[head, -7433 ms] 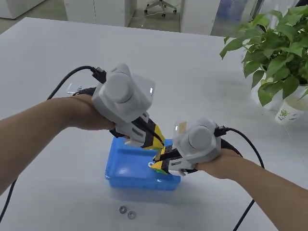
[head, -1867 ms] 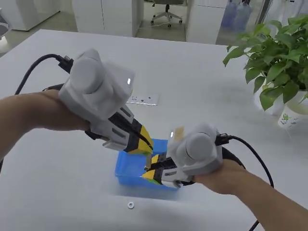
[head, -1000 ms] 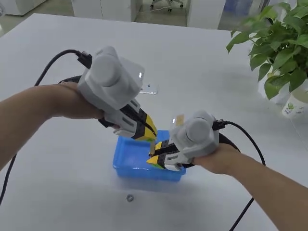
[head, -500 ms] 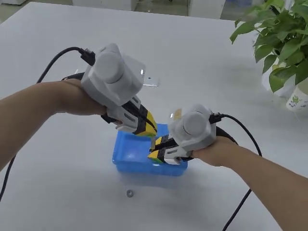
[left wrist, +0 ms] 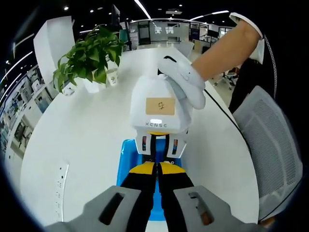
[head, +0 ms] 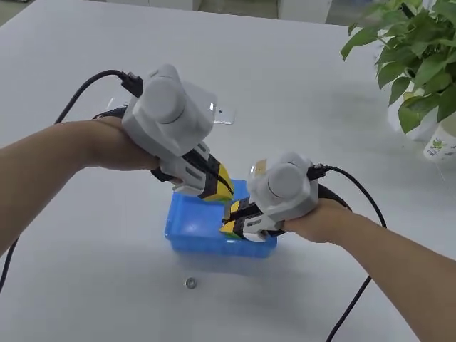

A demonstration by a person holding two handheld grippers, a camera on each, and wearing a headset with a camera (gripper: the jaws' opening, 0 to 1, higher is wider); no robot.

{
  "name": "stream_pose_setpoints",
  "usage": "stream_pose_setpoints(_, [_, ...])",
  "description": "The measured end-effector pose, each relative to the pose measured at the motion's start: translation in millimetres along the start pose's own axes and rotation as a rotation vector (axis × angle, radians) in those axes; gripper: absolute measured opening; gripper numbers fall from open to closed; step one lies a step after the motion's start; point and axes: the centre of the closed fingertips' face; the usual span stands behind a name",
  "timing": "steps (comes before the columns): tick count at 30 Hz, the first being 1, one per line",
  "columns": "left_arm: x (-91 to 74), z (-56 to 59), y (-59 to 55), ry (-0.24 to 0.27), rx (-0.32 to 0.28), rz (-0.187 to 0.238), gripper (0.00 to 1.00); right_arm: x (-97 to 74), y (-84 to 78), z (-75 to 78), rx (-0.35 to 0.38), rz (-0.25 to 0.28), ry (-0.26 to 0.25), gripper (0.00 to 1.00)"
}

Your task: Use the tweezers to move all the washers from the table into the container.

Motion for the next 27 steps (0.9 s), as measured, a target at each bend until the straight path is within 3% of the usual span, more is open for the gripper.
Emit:
stream_pose_setpoints(11, [-16.4, 4.8, 15.8, 0.013, 0.015, 0.002, 0.05, -15.3, 15.8, -6.3, 0.009, 0.037, -0.017, 0.12])
stream_pose_setpoints(22, [-36.3, 21.6, 26.2, 0.033, 0.044, -0.016, 0.05, -28.3, 32.5, -24.0, -0.018, 0.059, -0.032, 0.12])
stream_pose_setpoints(27, [-43.1, 31.0, 28.1, 0.052, 0.035, -0.004, 0.05, -31.7, 37.2, -33.1, -0.036, 0.059, -0.031, 0.12])
Point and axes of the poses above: the centre of the closed fingertips' face, and the gripper's own axes: x roughly forward along the fingers, z roughly to its right, y roughly out of its top, and after that the axes turned 5 degrees about x, right-handed
